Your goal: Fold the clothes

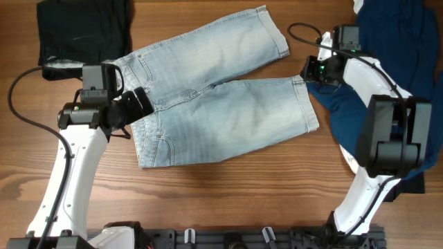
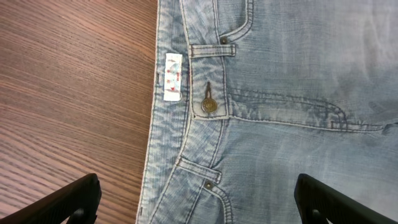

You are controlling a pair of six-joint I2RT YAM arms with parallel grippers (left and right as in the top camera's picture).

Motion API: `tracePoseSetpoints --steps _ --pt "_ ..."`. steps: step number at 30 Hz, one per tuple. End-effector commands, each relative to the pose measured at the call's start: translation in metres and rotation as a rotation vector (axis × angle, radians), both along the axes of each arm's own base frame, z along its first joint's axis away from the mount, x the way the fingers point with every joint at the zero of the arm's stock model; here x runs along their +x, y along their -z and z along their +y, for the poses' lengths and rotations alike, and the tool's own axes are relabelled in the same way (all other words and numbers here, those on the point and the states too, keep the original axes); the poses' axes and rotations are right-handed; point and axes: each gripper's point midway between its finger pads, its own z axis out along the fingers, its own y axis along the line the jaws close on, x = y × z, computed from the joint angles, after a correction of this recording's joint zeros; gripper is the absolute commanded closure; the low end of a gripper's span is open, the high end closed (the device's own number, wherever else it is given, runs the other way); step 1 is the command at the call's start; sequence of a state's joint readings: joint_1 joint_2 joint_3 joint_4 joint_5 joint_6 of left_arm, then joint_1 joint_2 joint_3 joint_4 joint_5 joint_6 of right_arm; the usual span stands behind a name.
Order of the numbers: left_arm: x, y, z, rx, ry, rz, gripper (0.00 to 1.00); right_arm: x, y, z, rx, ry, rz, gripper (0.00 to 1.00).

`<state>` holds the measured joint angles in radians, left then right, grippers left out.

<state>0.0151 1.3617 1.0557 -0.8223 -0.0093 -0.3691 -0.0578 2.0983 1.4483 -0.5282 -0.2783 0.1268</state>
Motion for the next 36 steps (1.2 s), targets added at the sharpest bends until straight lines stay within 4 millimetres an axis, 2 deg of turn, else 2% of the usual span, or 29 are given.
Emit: tracePoseSetpoints --steps 1,2,3,5,7,8,9,10,11,12,14,15,17,19,22,25,28,32,33,34,36 --pt "0.000 0.003 0.002 0.005 -0.008 0.009 0.00 0.012 -0.038 0.010 0.020 -0.039 -0.059 0.56" --pt "-0.001 0.004 0.002 0.005 -0.008 0.015 0.00 0.011 -0.061 0.010 0.031 -0.015 -0.065 0.50" --pt "-0.004 0.005 0.002 0.003 -0.008 0.027 0.00 0.009 -0.075 0.010 0.039 0.002 -0.067 0.46" --pt "-0.018 0.007 -0.002 -0.032 -0.041 0.076 0.00 -0.013 -0.117 0.011 0.068 0.064 -0.037 0.44" --pt "-0.048 0.005 -0.003 -0.083 -0.158 0.154 0.00 -0.048 -0.155 0.005 0.055 0.150 -0.002 0.44" --pt "-0.068 0.001 -0.004 -0.101 -0.219 0.201 0.00 -0.076 -0.173 -0.010 -0.001 0.276 0.036 0.44" --pt "-0.092 -0.004 -0.005 -0.131 -0.321 0.246 0.00 -0.102 -0.186 -0.022 -0.046 0.372 0.067 0.44" --pt "-0.103 -0.004 -0.006 -0.142 -0.363 0.262 0.00 -0.116 -0.191 -0.026 -0.056 0.420 0.089 0.44" --pt "-0.116 -0.001 -0.010 -0.164 -0.435 0.278 0.00 -0.134 -0.192 -0.026 -0.053 0.461 0.134 0.44" --pt "-0.127 0.008 -0.014 -0.187 -0.521 0.296 0.10 -0.147 -0.185 -0.026 -0.051 0.490 0.190 0.44" --pt "-0.147 0.038 -0.025 -0.207 -0.644 0.347 0.15 -0.160 -0.162 -0.025 -0.060 0.507 0.267 0.44" --pt "-0.148 0.053 -0.030 -0.217 -0.672 0.350 0.15 -0.163 -0.150 -0.025 -0.064 0.507 0.285 0.44" --pt "-0.139 0.078 -0.047 -0.285 -0.695 0.315 0.15 -0.167 -0.126 -0.025 -0.068 0.510 0.308 0.46" --pt "-0.134 0.093 -0.052 -0.297 -0.727 0.290 0.13 -0.169 -0.112 -0.025 -0.070 0.509 0.319 0.46" --pt "-0.132 0.107 -0.038 -0.229 -0.823 0.249 0.11 -0.168 -0.099 -0.024 -0.071 0.503 0.315 0.46" --pt "-0.120 0.119 -0.038 -0.212 -0.827 0.246 0.10 -0.173 -0.089 -0.024 -0.075 0.498 0.329 0.46" --pt "-0.114 0.143 -0.037 -0.181 -0.841 0.284 0.09 -0.175 -0.085 -0.025 -0.085 0.493 0.333 0.46" --pt "-0.115 0.146 -0.028 -0.193 -0.893 0.302 0.11 -0.180 -0.079 -0.024 -0.094 0.473 0.348 0.46" --pt "-0.114 0.146 -0.023 -0.196 -0.917 0.299 0.37 -0.186 -0.074 -0.021 -0.101 0.456 0.369 0.46" --pt "-0.114 0.146 -0.021 -0.199 -0.928 0.298 0.51 -0.190 -0.071 -0.019 -0.106 0.444 0.381 0.46" --pt "-0.114 0.146 -0.017 -0.202 -0.945 0.297 0.96 -0.200 -0.062 -0.008 -0.111 0.422 0.416 0.46"
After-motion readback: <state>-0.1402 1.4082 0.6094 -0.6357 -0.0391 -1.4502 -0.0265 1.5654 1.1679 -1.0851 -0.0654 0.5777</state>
